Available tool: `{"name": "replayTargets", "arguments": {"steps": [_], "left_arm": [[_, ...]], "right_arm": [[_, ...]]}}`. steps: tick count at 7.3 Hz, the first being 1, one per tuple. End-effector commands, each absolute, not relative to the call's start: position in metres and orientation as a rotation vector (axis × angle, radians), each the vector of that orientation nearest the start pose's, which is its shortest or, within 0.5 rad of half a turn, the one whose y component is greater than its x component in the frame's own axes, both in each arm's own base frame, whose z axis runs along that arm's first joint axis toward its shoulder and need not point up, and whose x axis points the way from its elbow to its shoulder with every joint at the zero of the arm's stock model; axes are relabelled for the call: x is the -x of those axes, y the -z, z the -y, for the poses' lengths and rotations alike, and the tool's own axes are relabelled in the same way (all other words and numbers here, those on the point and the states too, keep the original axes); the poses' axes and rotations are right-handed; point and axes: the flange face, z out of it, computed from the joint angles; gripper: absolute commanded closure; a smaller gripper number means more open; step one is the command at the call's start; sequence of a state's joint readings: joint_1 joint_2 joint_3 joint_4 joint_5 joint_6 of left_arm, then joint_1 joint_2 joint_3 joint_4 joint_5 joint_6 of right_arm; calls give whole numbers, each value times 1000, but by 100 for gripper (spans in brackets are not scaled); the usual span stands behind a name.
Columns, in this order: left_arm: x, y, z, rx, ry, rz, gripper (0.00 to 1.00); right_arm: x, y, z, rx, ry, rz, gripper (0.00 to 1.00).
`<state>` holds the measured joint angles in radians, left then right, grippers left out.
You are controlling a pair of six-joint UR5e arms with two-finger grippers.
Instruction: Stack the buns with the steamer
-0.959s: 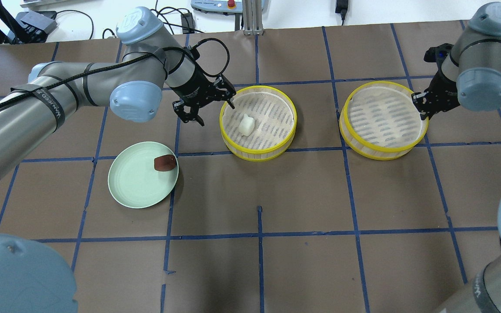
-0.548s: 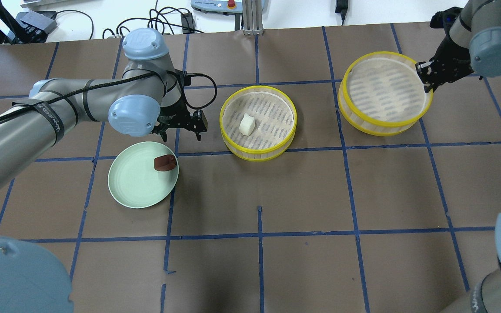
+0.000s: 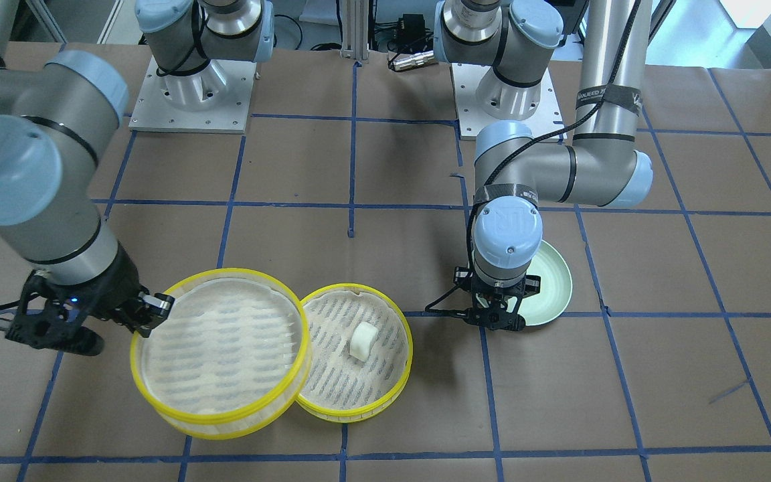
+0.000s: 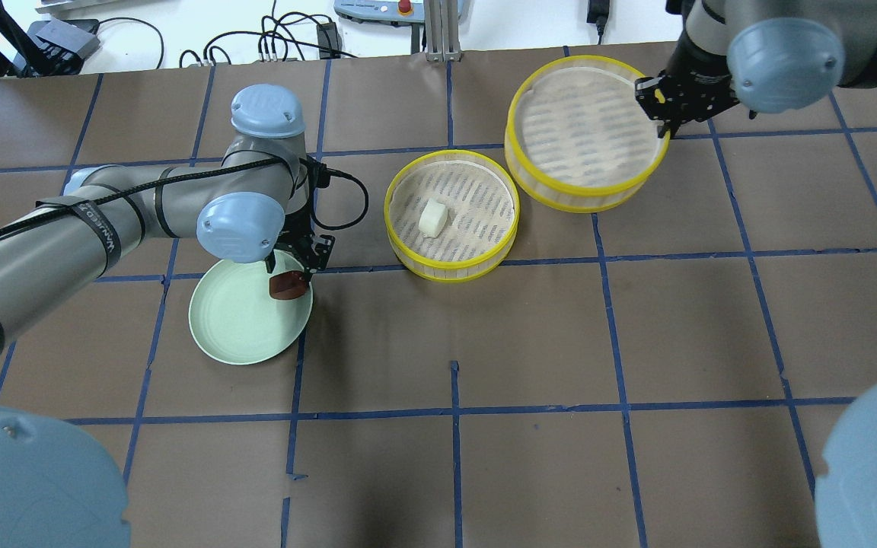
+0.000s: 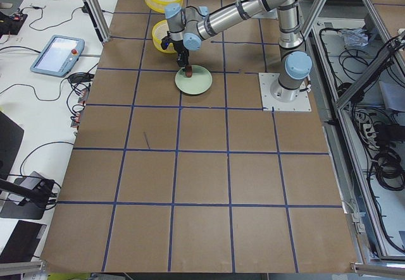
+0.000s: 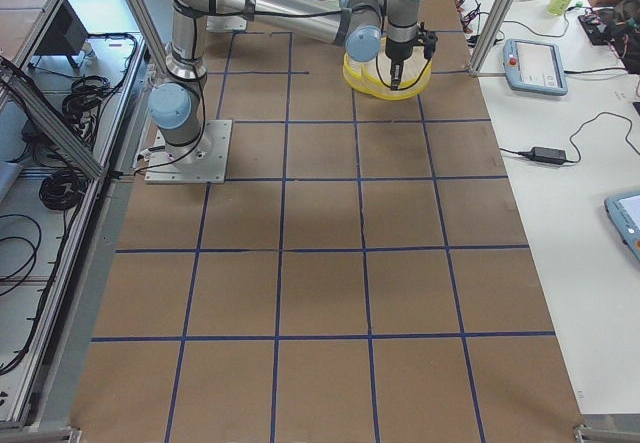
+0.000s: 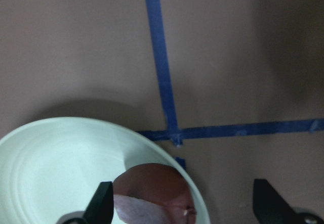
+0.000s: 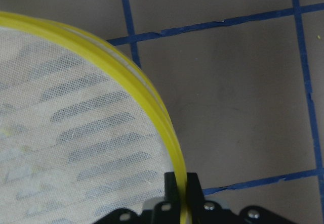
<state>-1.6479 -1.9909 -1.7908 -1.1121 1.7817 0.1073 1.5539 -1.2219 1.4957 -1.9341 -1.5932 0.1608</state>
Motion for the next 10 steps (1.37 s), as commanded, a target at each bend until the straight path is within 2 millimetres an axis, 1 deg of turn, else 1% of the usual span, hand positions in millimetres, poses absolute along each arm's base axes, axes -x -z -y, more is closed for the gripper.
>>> {"name": "replayTargets", "arguments": {"steps": [1, 2, 3, 4, 5, 6, 7, 8, 9, 10], "left_arm": [[154, -206, 558, -296, -261, -2904, 99], [151, -212, 563, -269, -239, -2914, 99], [131, -224, 571, -190, -218, -2956, 99], [109, -240, 577, -77, -182, -3123, 99], [88, -251, 578, 41, -224, -3266, 99], [95, -273, 593, 293, -237, -3373, 99], [106, -300, 610, 551, -272, -3403, 99], [116, -320, 620, 644, -302, -3483, 99], [129, -331, 623, 895, -420, -3544, 99], [145, -343, 621, 1050, -511, -3601, 99]], "right_arm": [[-166, -350, 615, -420, 28, -3168, 96], [-192, -341, 611, -395, 11, -3180, 97], [-206, -330, 610, -413, -3, -3203, 97], [-221, -325, 607, -403, -6, -3204, 97], [-229, -324, 605, -470, -7, -3184, 96], [-240, -315, 602, -458, -26, -3189, 96], [-255, -312, 599, -489, -20, -3179, 96], [-259, -309, 600, -487, -23, -3179, 96], [-263, -309, 600, -503, -44, -3132, 96], [-264, -302, 601, -504, -60, -3135, 96]]}}
